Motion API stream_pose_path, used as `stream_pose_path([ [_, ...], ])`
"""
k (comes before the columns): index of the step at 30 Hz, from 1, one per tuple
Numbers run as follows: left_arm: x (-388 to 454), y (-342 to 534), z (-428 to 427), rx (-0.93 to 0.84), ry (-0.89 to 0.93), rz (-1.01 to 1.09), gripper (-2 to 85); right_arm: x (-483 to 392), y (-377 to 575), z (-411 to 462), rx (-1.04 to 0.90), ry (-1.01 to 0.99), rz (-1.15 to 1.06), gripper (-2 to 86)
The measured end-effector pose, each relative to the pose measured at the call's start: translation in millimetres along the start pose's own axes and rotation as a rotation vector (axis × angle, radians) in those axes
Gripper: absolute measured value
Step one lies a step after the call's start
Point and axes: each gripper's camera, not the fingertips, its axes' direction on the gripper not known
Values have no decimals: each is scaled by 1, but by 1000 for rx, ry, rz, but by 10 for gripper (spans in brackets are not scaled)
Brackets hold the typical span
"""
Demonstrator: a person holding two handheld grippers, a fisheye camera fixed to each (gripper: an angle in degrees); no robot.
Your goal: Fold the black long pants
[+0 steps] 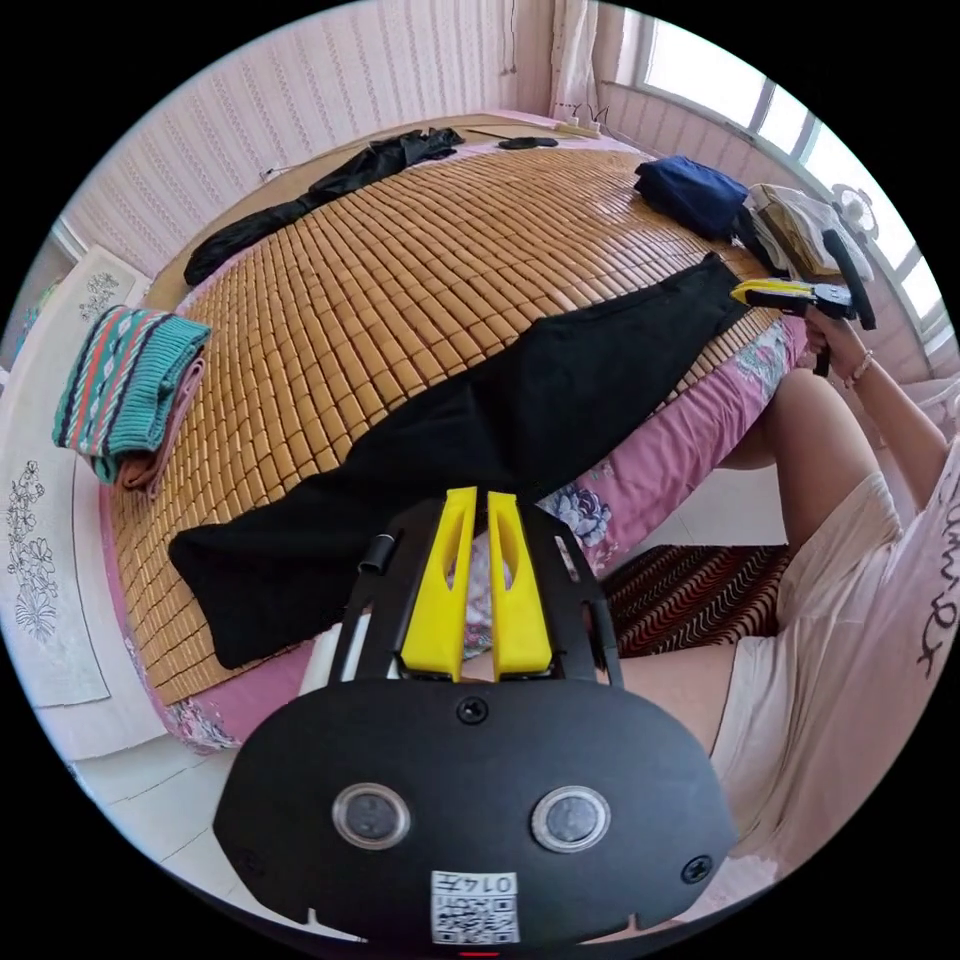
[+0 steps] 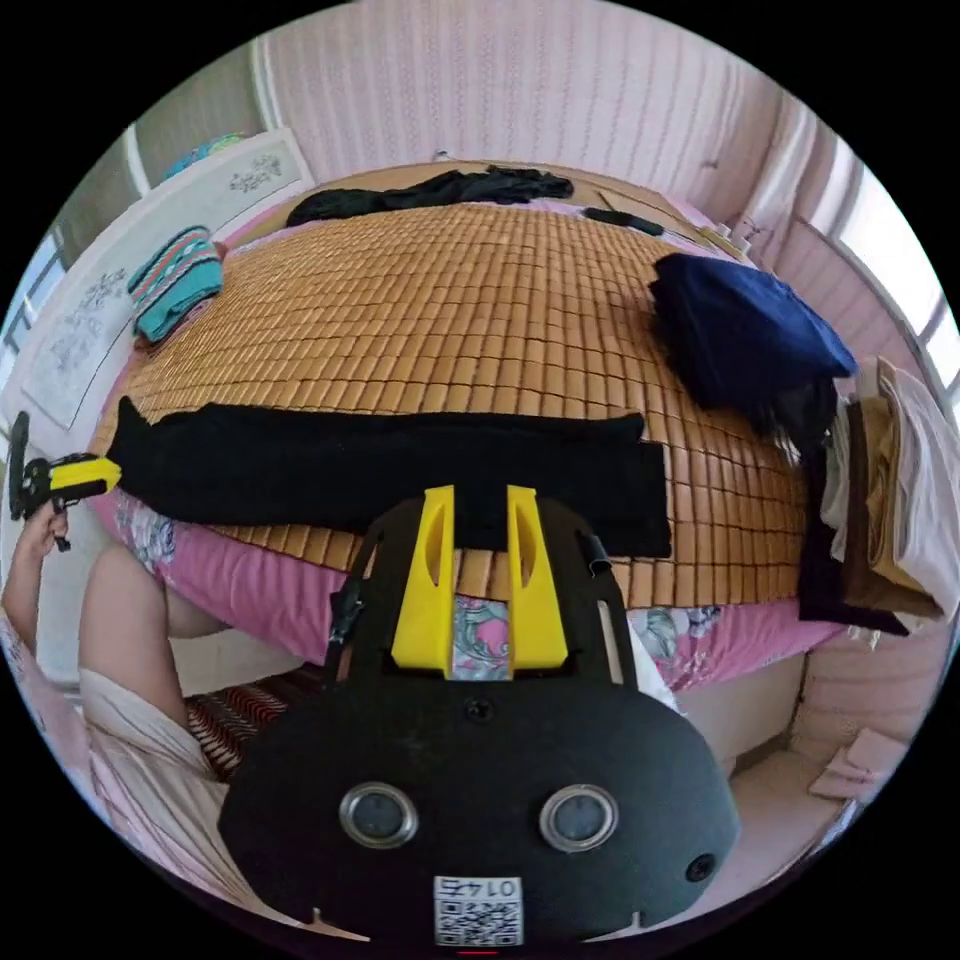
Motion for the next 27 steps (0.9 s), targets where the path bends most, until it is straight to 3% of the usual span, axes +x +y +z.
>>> stream_pose_path([
  [6, -6, -27, 46, -26, 58, -38, -4, 62, -5, 36, -29, -32, 265, 74],
  [9, -1, -27, 77, -118, 42, -22, -2, 65, -5, 42, -47, -91, 258, 31],
  [14, -6, -22, 70, -87, 22, -20, -5, 67, 8, 16, 86, -81, 249, 12],
  [20, -24, -10, 74, -87, 68, -53, -6, 75, 27, 51, -55, -69, 304, 22],
  [27, -47, 5, 60, -66, 76, -68, -3, 56, -2, 47, 86, -10, 237, 59],
])
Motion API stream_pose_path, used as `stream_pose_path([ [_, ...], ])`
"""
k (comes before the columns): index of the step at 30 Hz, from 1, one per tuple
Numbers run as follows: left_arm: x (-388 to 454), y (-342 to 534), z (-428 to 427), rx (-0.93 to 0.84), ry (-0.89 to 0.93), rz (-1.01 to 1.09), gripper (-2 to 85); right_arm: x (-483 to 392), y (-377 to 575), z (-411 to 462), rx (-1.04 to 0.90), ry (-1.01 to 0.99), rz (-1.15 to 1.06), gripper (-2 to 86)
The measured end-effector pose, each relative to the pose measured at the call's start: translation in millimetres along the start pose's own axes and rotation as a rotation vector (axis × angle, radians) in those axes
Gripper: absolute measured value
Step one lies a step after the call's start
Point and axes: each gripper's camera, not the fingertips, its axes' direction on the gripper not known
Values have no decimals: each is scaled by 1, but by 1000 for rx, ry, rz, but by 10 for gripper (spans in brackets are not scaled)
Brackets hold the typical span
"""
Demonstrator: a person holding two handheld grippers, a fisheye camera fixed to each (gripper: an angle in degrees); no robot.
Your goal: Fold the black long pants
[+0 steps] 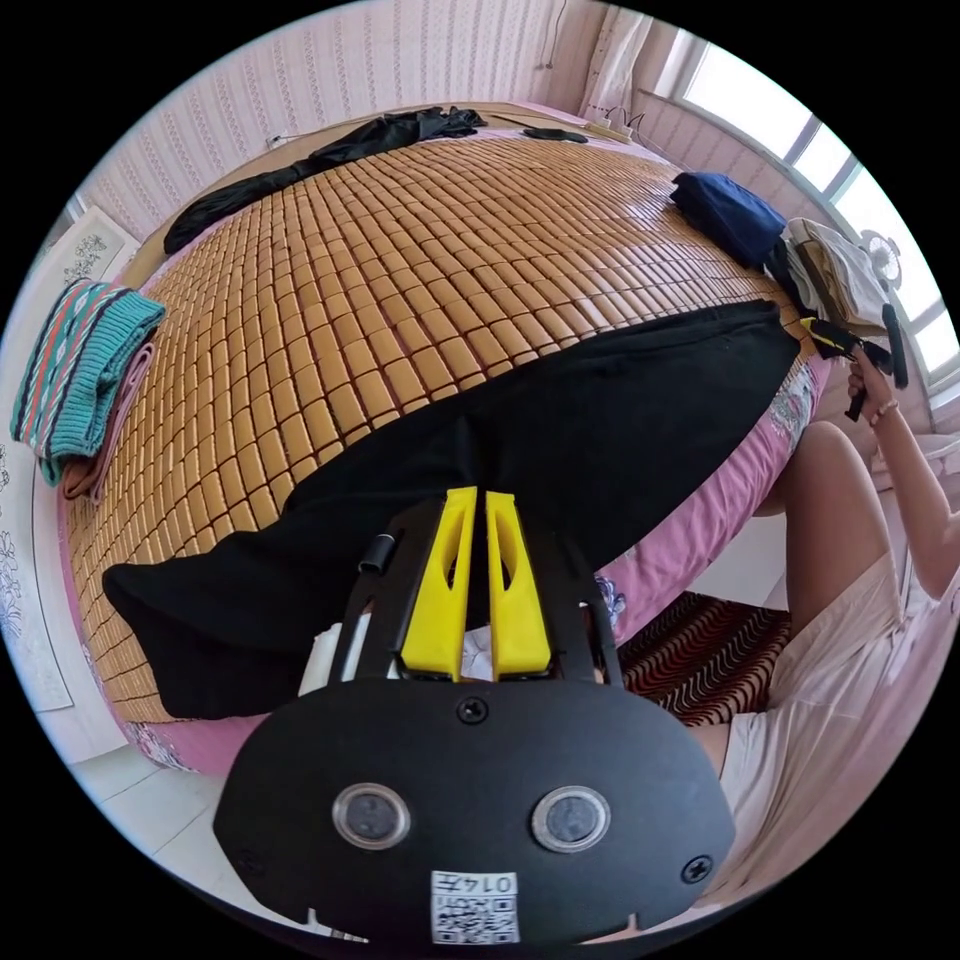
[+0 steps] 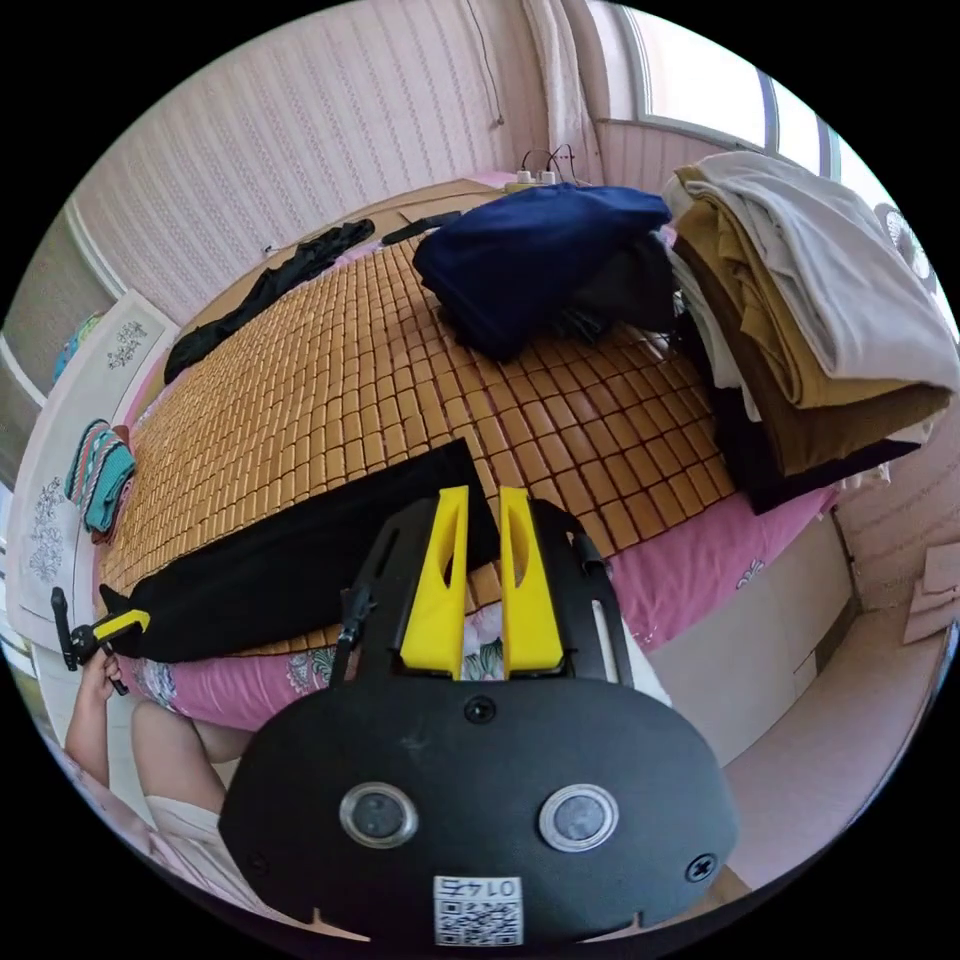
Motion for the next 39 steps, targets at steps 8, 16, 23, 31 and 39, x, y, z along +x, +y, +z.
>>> stream_pose_path([
  [8, -27, 17, 1, -29, 6, 13, -4, -18, -24, 65, -134, -126, 10, 12],
  [16, -63, 44, -13, 5, 61, -18, 1, -43, -29, 104, -88, -90, 81, 11],
  [23, -133, 101, -58, 176, 104, -260, 20, -89, -35, 129, -98, 6, -7, 42],
  [31, -268, 196, -124, 247, -235, -662, 58, -300, -18, 147, -23, -161, -654, 41],
  [39, -405, 262, -115, 175, -95, -893, 101, -533, 36, 187, -167, -729, -1148, 84],
])
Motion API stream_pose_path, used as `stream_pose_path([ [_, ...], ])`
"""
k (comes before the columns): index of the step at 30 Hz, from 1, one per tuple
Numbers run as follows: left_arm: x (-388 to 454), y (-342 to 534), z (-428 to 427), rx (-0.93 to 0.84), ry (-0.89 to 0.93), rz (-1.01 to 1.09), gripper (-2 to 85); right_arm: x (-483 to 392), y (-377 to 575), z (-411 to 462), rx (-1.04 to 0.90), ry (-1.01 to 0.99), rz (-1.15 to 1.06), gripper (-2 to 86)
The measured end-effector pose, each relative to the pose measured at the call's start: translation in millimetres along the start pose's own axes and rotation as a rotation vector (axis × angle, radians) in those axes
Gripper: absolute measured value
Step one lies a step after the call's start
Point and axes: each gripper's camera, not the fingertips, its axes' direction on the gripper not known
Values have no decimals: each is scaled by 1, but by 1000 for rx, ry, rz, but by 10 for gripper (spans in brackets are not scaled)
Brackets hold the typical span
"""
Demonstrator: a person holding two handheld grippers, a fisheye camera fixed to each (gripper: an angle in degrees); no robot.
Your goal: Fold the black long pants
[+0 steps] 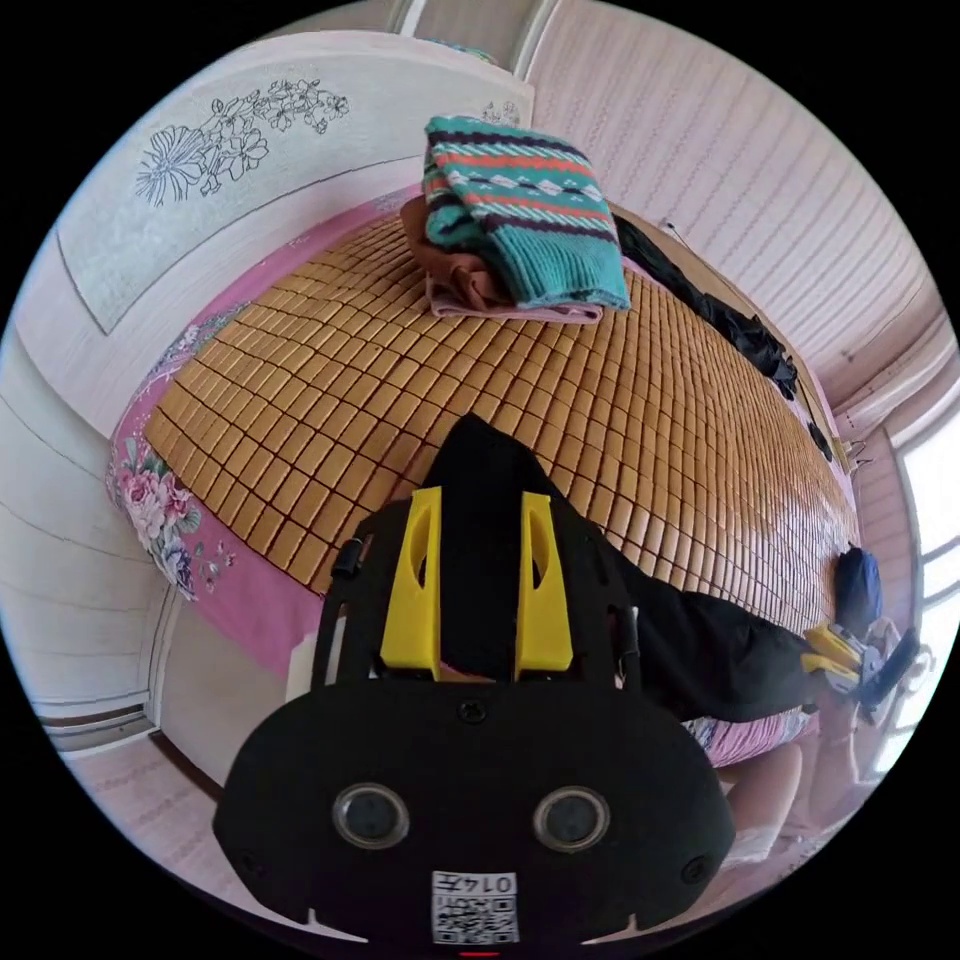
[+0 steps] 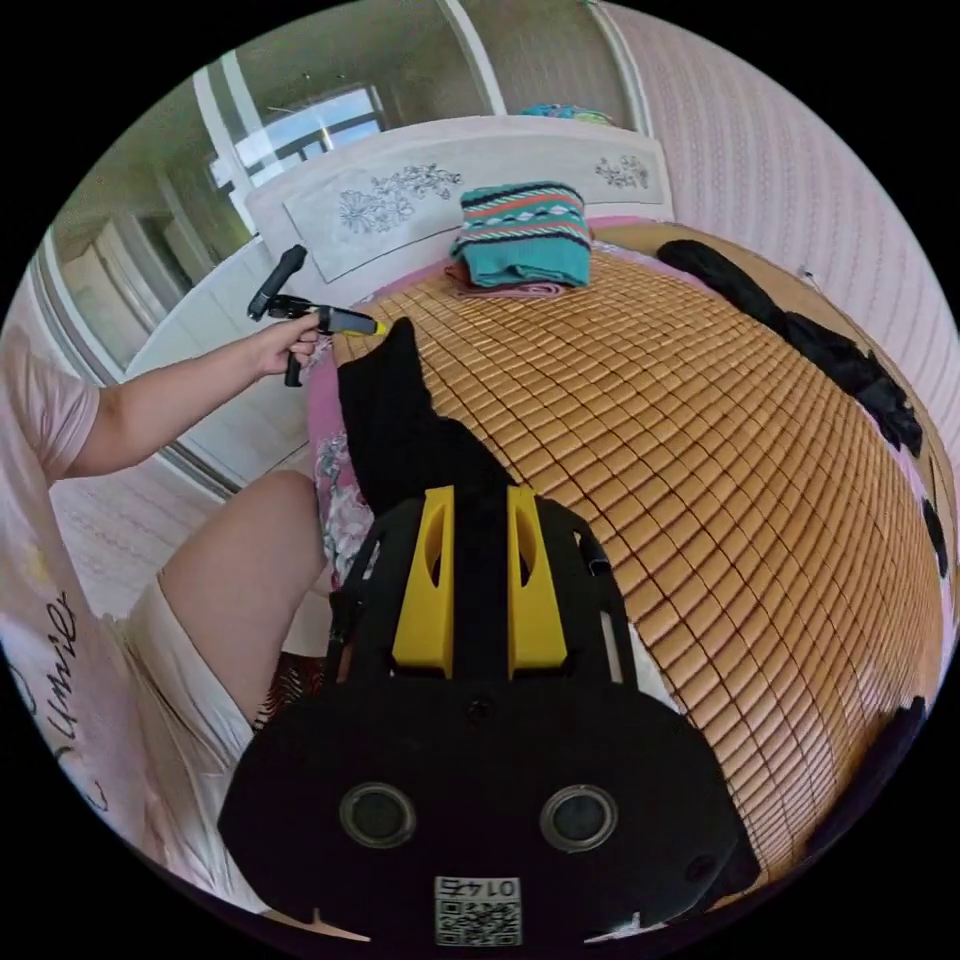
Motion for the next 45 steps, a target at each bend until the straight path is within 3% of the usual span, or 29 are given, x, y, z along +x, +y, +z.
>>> stream_pose_path([
  [2, -16, -1, 13, -78, 22, 17, 81, -15, -31, 31, -16, -28, -93, 88],
  [6, -54, 11, -8, 33, 162, 100, 69, -33, -104, 97, -49, -14, -221, 123],
  [11, -108, 38, -42, 113, 391, 337, 103, -29, -189, 172, -69, 13, -206, 158],
  [14, -142, 52, -52, 124, 452, 411, 136, -16, -231, 231, -224, -24, -156, 141],
  [16, -159, 59, -56, 140, 456, 445, 163, -10, -253, 265, -433, -124, -165, 35],
  [22, -184, 64, -83, 335, 571, 625, 216, -37, -272, 236, -428, -581, -485, 11],
  [24, -182, 61, -92, 340, 698, 700, 223, -46, -277, 233, -446, -665, -517, 10],
  [27, -177, 64, -95, 272, 745, 794, 201, -63, -284, 243, -535, -812, -564, 9],
  [28, -177, 65, -96, 247, 752, 819, 181, -69, -286, 247, -548, -802, -584, 9],
  [30, -182, 71, -95, 141, 833, 872, 46, -77, -288, 256, -553, -752, -595, 9],
  [32, -191, 73, -87, 112, 789, 783, 41, -81, -292, 267, -563, -734, -565, 9],
  [35, -196, 66, -66, 20, 566, 639, 39, -74, -302, 288, -531, -521, -432, 6],
  [37, -194, 56, -57, -41, 562, 587, 39, -63, -305, 292, -490, -342, -342, 2],
  [42, -181, 32, -62, -25, 521, 598, 42, -51, -283, 250, -399, -275, -239, 4],
  [45, -173, 16, -70, -16, 544, 620, 45, -57, -238, 215, -382, -135, -240, 14],
])
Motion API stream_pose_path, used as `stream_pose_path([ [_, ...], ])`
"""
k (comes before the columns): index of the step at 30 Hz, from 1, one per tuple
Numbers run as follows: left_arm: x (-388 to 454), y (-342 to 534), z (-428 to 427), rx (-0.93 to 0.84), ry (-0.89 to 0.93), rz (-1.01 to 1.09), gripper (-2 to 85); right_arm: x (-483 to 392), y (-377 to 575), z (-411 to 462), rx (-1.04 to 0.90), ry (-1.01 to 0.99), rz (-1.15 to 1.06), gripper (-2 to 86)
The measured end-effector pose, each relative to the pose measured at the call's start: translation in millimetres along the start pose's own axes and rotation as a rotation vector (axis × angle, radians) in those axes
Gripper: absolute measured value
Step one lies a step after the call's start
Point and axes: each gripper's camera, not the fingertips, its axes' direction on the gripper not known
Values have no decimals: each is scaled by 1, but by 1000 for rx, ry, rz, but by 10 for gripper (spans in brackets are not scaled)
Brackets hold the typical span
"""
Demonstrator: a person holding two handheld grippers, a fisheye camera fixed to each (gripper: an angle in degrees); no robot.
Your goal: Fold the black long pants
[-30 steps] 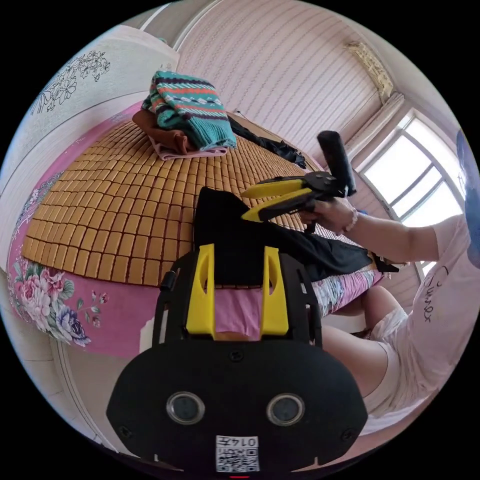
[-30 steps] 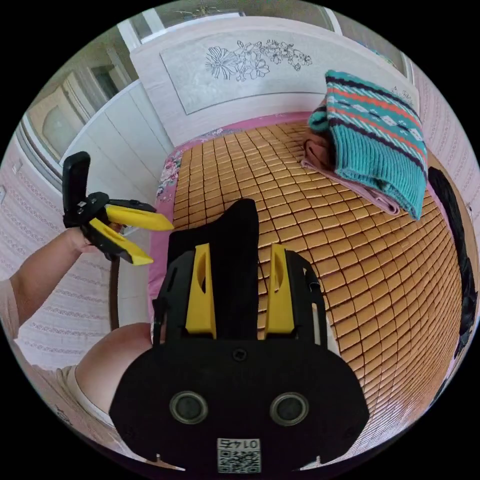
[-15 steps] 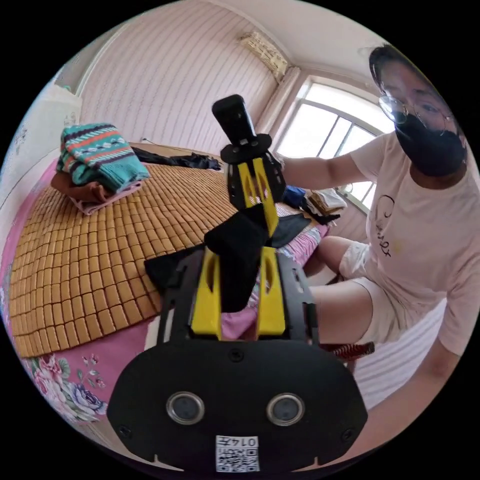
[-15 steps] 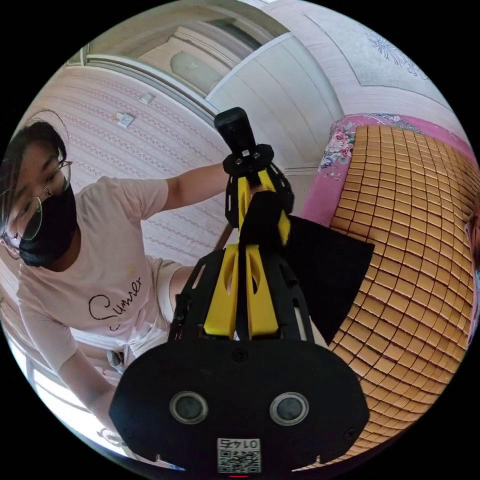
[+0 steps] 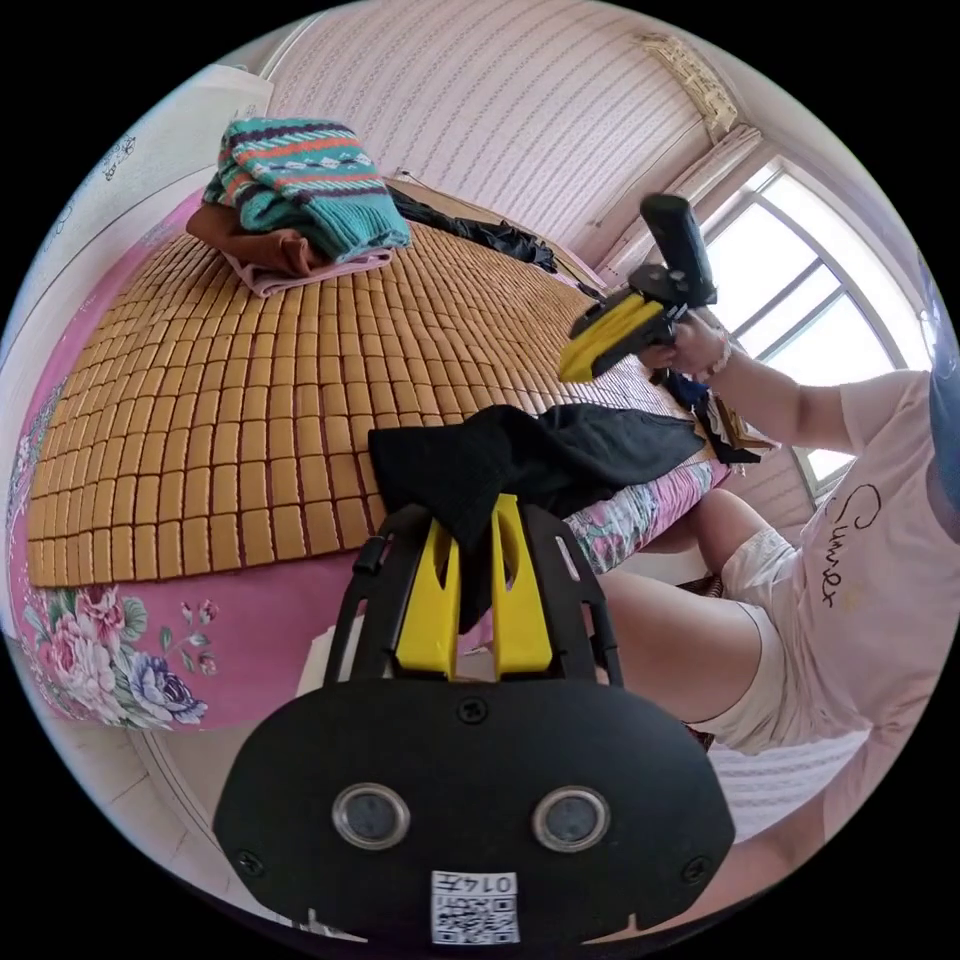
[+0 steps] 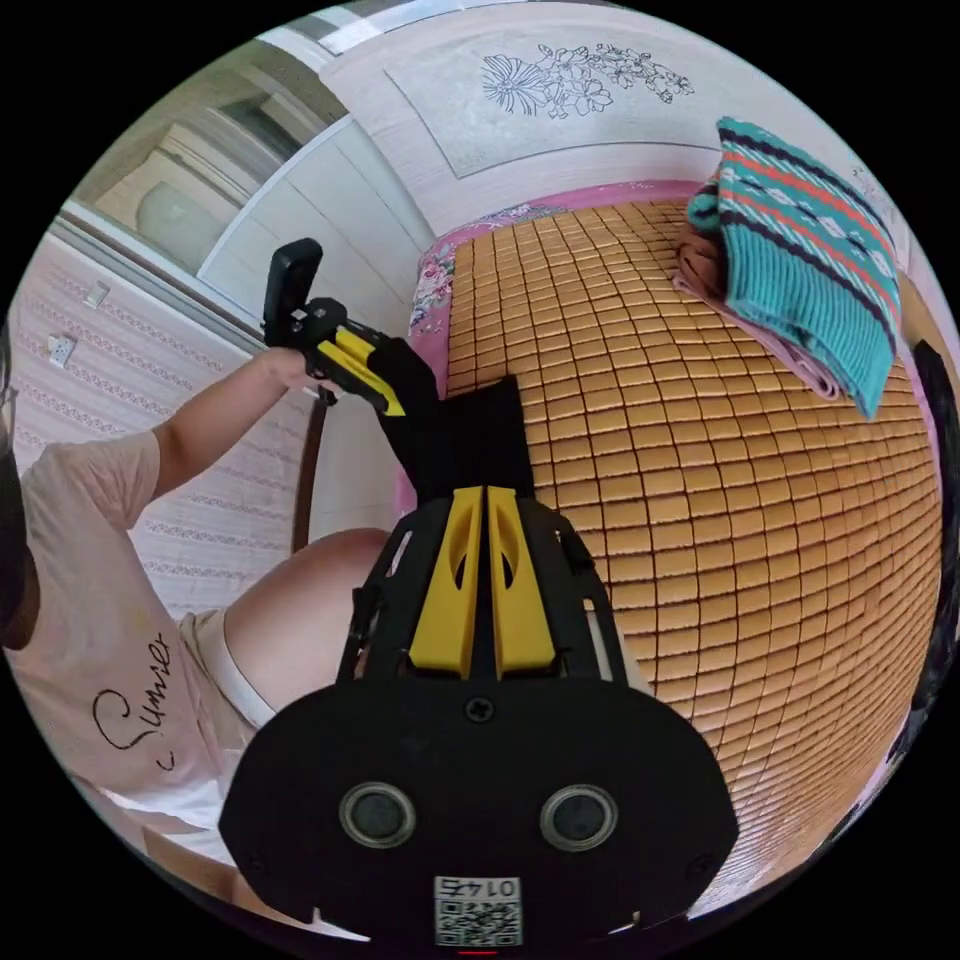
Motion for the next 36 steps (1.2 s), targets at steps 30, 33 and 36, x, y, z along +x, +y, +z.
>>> stream_pose_path([
  [30, 53, -94, 102, -198, -246, -136, 42, -97, 194, -115, 21, 411, 319, -3],
  [33, 60, -98, 108, -203, -356, -216, 46, -98, 210, -140, 33, 454, 406, 9],
  [36, 87, -103, 97, -139, -449, -177, 45, -121, 263, -185, 127, 519, 462, 29],
])
